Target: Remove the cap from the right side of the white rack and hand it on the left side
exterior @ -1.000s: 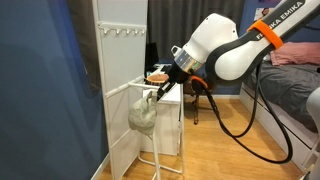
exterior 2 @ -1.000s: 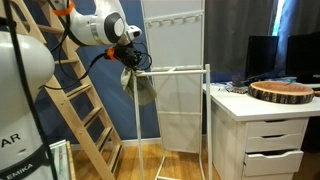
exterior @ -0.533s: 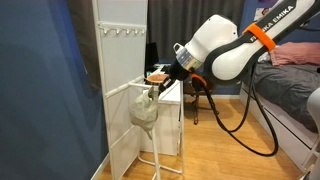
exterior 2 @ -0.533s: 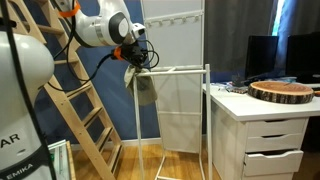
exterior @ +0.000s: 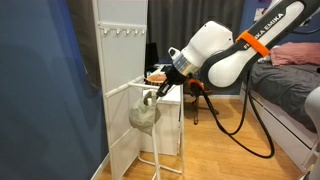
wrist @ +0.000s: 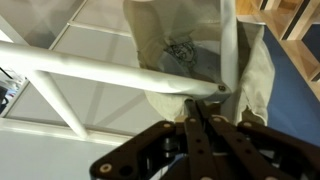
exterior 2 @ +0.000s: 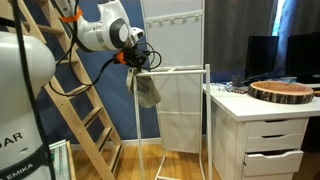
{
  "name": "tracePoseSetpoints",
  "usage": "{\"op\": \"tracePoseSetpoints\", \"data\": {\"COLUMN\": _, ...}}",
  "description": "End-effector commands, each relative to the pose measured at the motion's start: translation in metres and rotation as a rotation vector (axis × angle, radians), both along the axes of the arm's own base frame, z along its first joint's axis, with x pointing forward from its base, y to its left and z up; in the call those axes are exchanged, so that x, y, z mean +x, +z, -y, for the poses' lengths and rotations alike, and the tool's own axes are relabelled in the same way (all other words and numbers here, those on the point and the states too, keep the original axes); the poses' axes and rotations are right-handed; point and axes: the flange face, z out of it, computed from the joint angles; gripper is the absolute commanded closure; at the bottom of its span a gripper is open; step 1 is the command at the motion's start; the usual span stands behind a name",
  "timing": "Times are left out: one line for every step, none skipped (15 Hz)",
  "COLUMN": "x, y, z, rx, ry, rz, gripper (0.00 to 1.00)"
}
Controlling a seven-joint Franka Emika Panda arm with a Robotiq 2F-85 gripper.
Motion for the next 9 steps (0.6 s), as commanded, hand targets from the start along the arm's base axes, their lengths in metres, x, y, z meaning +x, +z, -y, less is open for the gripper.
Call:
{"op": "tracePoseSetpoints", "data": {"x": 0.008, "y": -0.005, "z": 0.001, "rx": -0.047, "ry": 0.066, "rz": 0.071, "gripper": 0.99}}
{"op": "tracePoseSetpoints", "data": {"x": 0.009, "y": -0.005, "z": 0.001, "rx": -0.054, "ry": 0.081, "rz": 0.09, "gripper": 0.99}}
{"op": "tracePoseSetpoints", "data": {"x": 0.011, "y": -0.006, "z": 0.003, "rx": -0.063, "ry": 0.092, "rz": 0.108, "gripper": 0.99}}
{"op": "tracePoseSetpoints", "data": {"x": 0.012, "y": -0.007, "z": 0.004, "rx": -0.068, "ry": 0.1, "rz": 0.121, "gripper": 0.83}}
{"op": "tracePoseSetpoints", "data": {"x": 0.014, "y": -0.008, "z": 0.005, "rx": -0.075, "ry": 0.109, "rz": 0.136, "gripper": 0.69}}
{"op": "tracePoseSetpoints", "data": {"x": 0.015, "y": -0.009, "z": 0.007, "rx": -0.078, "ry": 0.112, "rz": 0.148, "gripper": 0.63}}
{"op": "tracePoseSetpoints", "data": {"x": 0.016, "y": -0.009, "z": 0.009, "rx": -0.084, "ry": 0.118, "rz": 0.157, "gripper": 0.57}}
{"op": "tracePoseSetpoints", "data": {"x": 0.019, "y": -0.007, "z": 0.01, "rx": -0.086, "ry": 0.12, "rz": 0.171, "gripper": 0.49}}
{"op": "tracePoseSetpoints", "data": {"x": 0.021, "y": -0.006, "z": 0.012, "rx": -0.092, "ry": 0.125, "rz": 0.185, "gripper": 0.43}}
